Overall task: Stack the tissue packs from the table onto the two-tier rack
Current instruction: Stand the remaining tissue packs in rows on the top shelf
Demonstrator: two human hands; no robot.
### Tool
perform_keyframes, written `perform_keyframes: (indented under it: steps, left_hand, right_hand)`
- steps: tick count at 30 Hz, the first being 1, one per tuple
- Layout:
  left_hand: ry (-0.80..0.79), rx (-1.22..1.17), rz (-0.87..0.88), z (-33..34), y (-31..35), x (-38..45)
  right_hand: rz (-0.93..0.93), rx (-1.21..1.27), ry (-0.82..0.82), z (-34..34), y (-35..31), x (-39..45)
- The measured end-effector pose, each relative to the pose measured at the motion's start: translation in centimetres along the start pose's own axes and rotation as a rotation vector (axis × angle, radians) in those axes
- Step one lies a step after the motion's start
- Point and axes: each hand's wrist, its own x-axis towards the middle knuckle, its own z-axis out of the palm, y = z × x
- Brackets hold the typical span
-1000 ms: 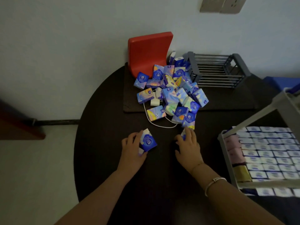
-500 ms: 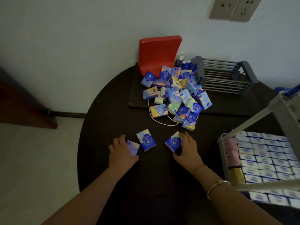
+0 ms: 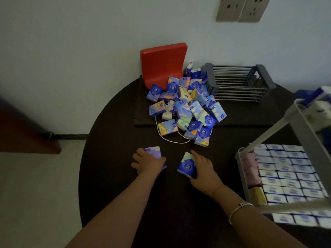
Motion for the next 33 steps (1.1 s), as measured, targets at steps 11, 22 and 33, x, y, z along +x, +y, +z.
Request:
perform_keyframes:
  steps: [11, 22, 33]
  left_hand:
    - [-0.153, -0.312, 0.005, -0.4, 1.2, -0.4]
    - [-0.824, -0.868, 0.462, -5.5, 5.9, -8.9]
    - [-1.32, -1.056, 0.534, -9.4, 11.7, -19.0]
  right_hand:
    - [0.0, 0.224, 0.076, -3.8, 1.1, -1.6]
    - [-0.192, 0.135, 0.299, -11.3, -6.9, -7.3]
    - [-0.278, 0.212, 0.98, -17.0, -8.8, -17.5]
